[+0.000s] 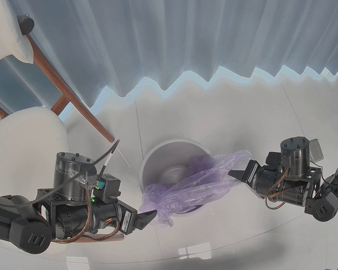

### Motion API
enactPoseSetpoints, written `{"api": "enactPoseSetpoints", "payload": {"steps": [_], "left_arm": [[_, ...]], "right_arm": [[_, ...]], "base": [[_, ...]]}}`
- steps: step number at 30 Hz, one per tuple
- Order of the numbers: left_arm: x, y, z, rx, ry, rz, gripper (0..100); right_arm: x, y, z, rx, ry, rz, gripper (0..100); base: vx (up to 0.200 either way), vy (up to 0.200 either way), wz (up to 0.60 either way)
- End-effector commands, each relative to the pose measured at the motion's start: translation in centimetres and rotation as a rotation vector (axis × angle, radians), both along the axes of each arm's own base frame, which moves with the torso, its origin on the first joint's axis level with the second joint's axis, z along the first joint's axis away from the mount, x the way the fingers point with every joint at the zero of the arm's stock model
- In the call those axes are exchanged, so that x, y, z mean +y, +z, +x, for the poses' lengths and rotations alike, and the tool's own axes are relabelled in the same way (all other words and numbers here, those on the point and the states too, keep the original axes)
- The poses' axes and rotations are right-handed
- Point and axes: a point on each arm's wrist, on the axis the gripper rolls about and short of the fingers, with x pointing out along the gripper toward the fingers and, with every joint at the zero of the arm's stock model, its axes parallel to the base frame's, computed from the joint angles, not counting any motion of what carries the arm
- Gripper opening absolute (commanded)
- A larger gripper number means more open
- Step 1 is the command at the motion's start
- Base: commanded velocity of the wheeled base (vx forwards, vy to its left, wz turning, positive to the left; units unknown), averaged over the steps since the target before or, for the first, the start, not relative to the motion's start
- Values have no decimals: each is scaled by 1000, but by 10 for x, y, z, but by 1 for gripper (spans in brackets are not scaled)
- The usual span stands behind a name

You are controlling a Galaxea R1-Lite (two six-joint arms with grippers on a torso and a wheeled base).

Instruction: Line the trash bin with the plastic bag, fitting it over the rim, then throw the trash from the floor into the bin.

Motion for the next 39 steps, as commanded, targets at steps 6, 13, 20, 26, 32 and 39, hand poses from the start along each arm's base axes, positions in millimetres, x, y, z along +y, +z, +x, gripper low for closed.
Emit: {"api": "enactPoseSetpoints", "payload": {"steps": [6,13,20,26,32,39], "left_arm": [[6,-15,-8,9,-107,67,100],[2,-20,5,1,-119,101,100],[-13,-24,38,-18,-84,116,100],[-21,-34,61,-13,-67,126,100],[-29,-40,77,-17,-62,123,100],[-35,-33,88,-54,-62,104,0]], "right_arm": [[-8,3,24,-20,-58,15,0],[-7,7,23,-32,-55,23,0],[-7,13,19,-47,-47,32,0],[-4,17,13,-59,-31,37,0],[-1,22,8,-66,-16,42,0],[5,20,-3,-56,19,38,0]], "base": [[0,0,0],[0,0,0],[0,0,0],[0,0,0],[0,0,0],[0,0,0]]}}
